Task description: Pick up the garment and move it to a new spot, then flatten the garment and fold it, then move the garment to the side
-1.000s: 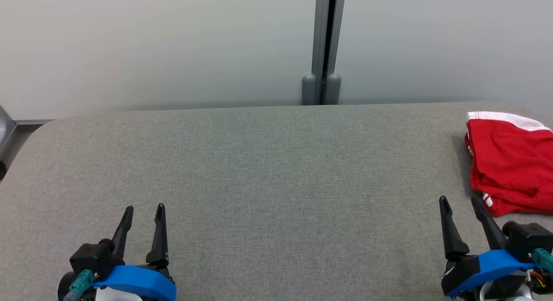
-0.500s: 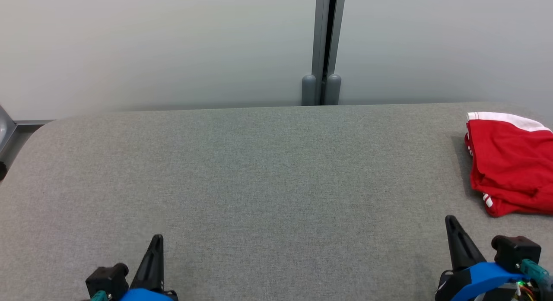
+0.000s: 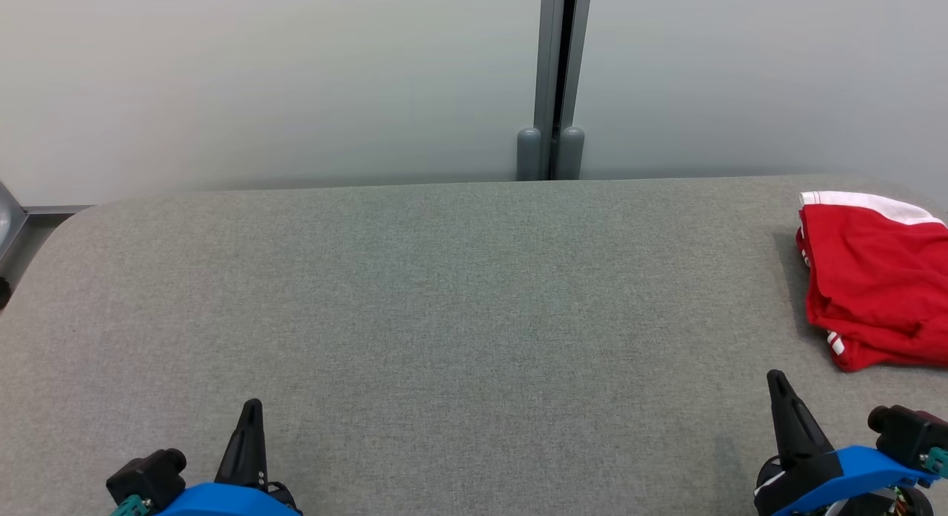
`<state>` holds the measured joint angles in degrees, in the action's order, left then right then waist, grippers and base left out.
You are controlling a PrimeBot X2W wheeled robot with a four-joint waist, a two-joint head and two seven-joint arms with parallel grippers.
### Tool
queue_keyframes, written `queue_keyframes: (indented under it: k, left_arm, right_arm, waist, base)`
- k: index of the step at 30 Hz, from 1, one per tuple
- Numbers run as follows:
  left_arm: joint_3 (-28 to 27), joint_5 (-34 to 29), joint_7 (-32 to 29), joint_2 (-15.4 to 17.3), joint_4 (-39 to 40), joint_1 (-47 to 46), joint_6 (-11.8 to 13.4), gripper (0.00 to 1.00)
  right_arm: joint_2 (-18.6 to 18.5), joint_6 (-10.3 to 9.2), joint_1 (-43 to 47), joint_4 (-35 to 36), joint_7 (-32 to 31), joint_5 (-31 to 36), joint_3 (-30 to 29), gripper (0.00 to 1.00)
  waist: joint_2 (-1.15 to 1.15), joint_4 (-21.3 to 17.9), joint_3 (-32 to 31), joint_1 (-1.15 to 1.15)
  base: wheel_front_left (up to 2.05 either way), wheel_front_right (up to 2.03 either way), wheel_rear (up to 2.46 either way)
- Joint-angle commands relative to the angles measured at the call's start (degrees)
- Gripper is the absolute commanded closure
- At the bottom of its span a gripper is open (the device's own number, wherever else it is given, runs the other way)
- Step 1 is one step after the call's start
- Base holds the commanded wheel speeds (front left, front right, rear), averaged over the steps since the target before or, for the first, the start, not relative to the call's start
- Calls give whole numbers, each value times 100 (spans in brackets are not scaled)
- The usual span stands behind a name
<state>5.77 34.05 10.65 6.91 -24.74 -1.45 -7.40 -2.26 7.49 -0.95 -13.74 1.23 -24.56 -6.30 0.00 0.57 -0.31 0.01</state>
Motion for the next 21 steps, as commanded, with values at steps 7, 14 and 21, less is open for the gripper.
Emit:
queue_keyframes:
  k: [7, 14, 21]
  left_arm:
    - [-197, 742, -206, -31, 229, -224, -3, 100]
    - [-293, 1200, -344, -63, 307, -250, -4, 100]
    - [-396, 1699, -491, -98, 393, -283, -4, 100]
  right_arm:
    - [-32, 0, -186, 89, -98, -875, -4, 100]
    - [-36, 0, -221, 82, -159, -1407, -5, 100]
    - [-41, 0, -262, 72, -222, -1987, -8, 100]
  waist:
    - [0, -4, 4, -1]
    - [0, -7, 6, -1]
    - [0, -11, 9, -1]
  base:
    - [0, 0, 0]
    - [0, 0, 0]
    - [0, 0, 0]
